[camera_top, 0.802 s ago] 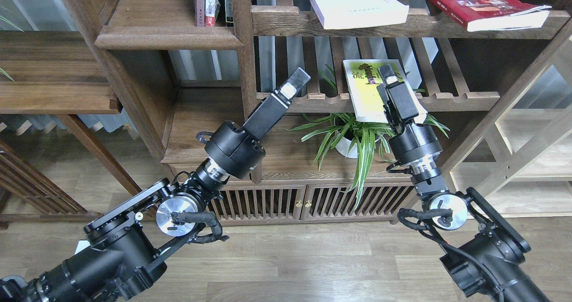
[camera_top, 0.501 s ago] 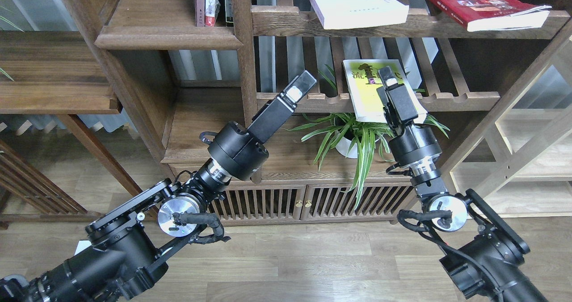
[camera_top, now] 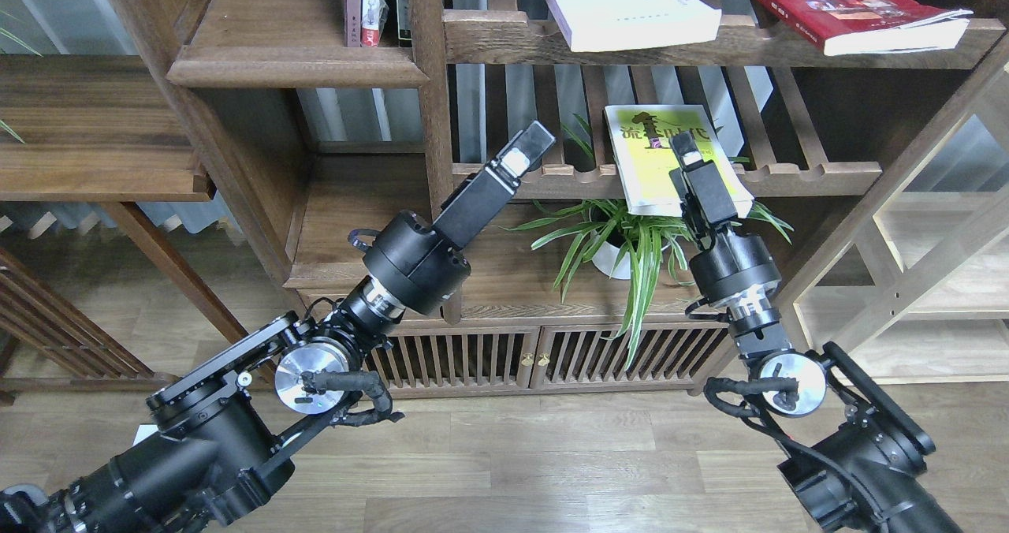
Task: Organize books on shelf
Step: 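Move the right gripper to the yellow-green book's lower edge, left gripper toward it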
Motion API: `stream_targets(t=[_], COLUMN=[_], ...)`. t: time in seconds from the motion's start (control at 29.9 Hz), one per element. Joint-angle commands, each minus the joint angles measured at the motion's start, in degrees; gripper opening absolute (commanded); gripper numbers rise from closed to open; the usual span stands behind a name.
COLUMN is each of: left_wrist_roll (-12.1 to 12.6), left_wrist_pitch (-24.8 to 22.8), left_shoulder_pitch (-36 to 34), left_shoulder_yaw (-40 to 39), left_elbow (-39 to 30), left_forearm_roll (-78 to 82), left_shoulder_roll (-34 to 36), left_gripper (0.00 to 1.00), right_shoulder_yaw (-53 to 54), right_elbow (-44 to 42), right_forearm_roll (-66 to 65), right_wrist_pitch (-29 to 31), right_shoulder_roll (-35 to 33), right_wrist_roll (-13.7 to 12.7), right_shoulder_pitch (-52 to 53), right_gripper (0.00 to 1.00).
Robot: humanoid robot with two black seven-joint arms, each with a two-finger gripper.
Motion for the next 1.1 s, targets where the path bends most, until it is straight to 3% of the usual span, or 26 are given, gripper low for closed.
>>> stream_targets(t=[0.0, 0.1, 0.4, 0.6, 1.07], left_wrist_roll=[4.2, 7.0, 7.5, 10.1, 10.3], left_wrist_pitch=[0.0, 0.0, 0.0, 0.0, 0.0], left_shoulder_pitch=[0.1, 0.3, 0.1, 0.2, 0.7], left_shoulder_yaw=[-0.4, -1.2, -2.0, -1.7, -0.7], left_elbow=[0.0, 0.0, 0.0, 0.0, -0.7], left_forearm_roll=[0.0, -0.1, 0.1, 0.0, -0.1], left_shoulder_roll=[0.5, 1.1, 1.1, 1.3, 1.2], left_gripper=[0.99, 0.99, 0.99, 0.99, 0.99], right_shoulder_yaw=[-0.1, -0.1, 0.0, 0.1, 0.8], right_elbow=[-1.2, -2.1, -3.7, -5.7, -12.2], right_forearm_roll=[0.4, 0.5, 4.6, 7.8, 13.3], right_wrist_pitch=[-0.1, -0.8, -8.5, -12.4, -14.4], right_shoulder_roll=[0.0, -0.2, -0.2, -0.5, -0.2], right_wrist_roll=[-0.6, -2.0, -3.1, -3.2, -3.3], right_shoulder_pitch=[-0.9, -1.4, -1.4, -1.1, 3.3], right_gripper=[1.0, 1.0, 1.0, 1.0, 1.0])
